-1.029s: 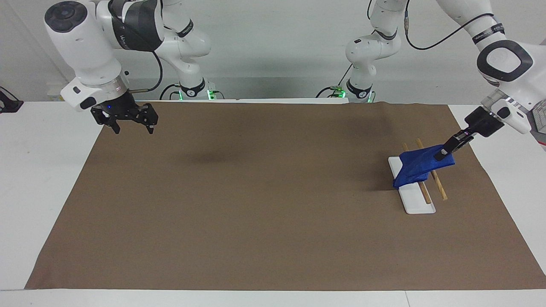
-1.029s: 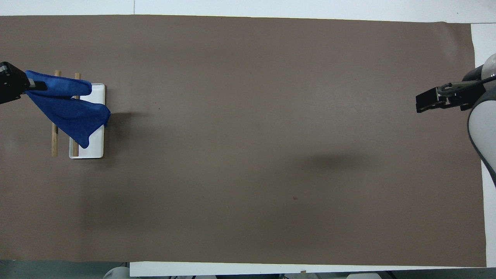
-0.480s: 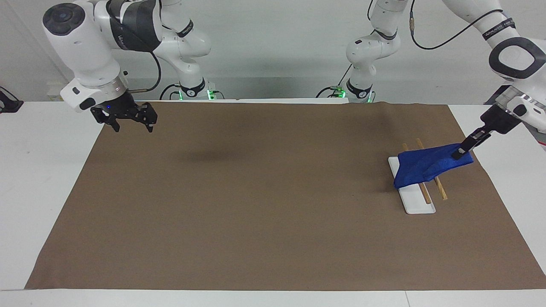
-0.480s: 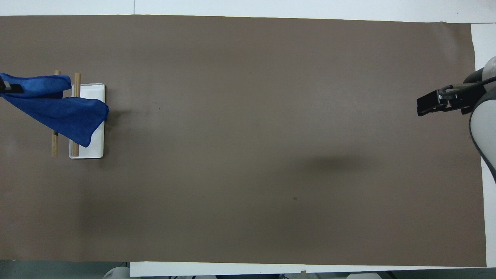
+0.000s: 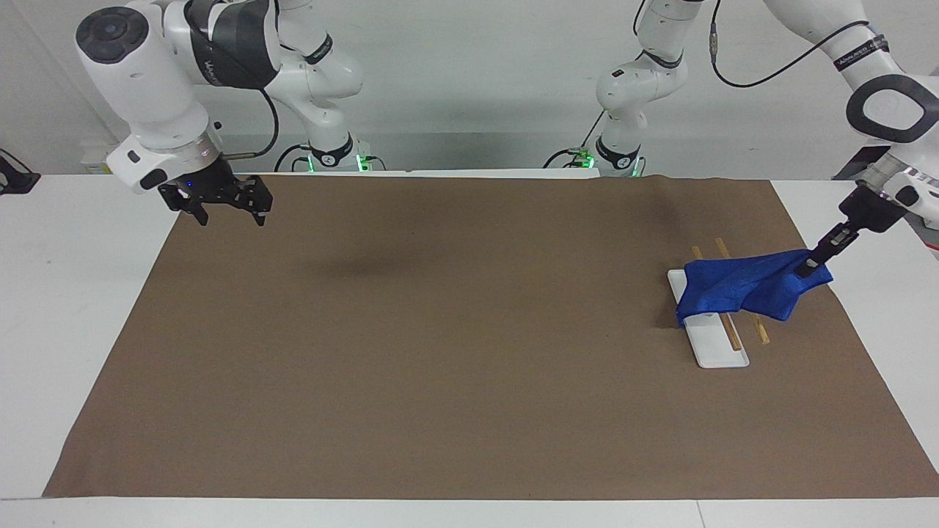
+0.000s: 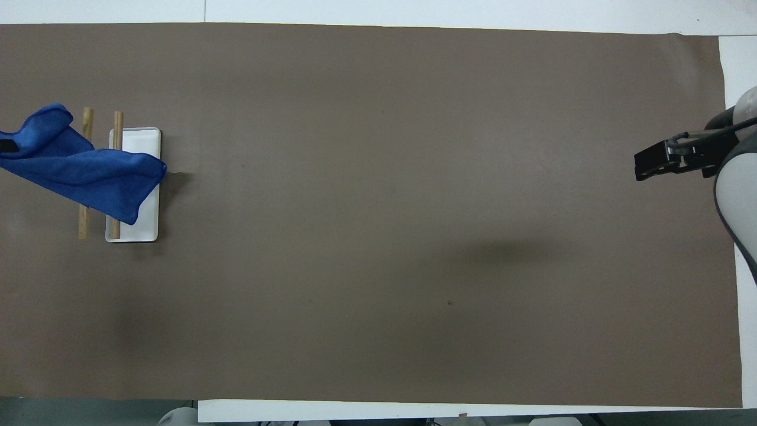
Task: Right arm passes towel to left arm to hang
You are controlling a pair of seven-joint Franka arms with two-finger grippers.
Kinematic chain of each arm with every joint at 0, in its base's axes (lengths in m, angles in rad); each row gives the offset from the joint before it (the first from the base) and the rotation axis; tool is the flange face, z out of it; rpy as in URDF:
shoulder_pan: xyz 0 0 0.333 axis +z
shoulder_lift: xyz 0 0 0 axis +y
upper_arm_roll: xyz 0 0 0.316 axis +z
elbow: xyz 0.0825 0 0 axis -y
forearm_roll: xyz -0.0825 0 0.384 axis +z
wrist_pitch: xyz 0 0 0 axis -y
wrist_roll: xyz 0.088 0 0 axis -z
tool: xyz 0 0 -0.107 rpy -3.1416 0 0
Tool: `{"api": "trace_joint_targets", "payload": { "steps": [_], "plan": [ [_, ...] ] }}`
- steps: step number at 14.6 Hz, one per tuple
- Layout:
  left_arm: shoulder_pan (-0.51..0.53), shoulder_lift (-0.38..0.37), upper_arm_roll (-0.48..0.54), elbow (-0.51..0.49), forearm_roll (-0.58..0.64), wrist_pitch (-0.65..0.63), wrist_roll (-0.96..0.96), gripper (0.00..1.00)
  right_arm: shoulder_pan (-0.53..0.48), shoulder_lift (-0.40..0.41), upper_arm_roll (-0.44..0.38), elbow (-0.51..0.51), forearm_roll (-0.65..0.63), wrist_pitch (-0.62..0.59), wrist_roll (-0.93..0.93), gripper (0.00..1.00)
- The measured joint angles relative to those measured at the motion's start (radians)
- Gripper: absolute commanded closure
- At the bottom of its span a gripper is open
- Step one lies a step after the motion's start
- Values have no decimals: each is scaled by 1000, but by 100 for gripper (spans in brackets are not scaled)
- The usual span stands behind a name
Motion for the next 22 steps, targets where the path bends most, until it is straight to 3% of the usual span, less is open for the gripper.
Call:
{"api": "trace_joint_targets", "payload": {
  "steps": [11,12,13,14,15,20,22],
  "plan": [
    [15,-12,-5,-137,4,269,-178,93,0,0,1,0,0,-22,0,1],
    [15,-10,-8,-143,4,297,-197,86,0,0,1,0,0,-22,0,1],
    [14,-7,-10,-147,4,317,-214,71,0,0,1,0,0,-22,0,1],
    [14,-4,-10,-149,4,328,-222,20,0,0,1,0,0,-22,0,1],
    [14,-2,-10,-149,4,332,-227,1,0,0,1,0,0,-22,0,1],
    [24,-1,-2,-149,9,333,-236,0,0,0,1,0,0,-22,0,1],
    [33,-2,-1,-142,95,309,-235,0,0,0,1,0,0,-22,0,1]
  ]
}}
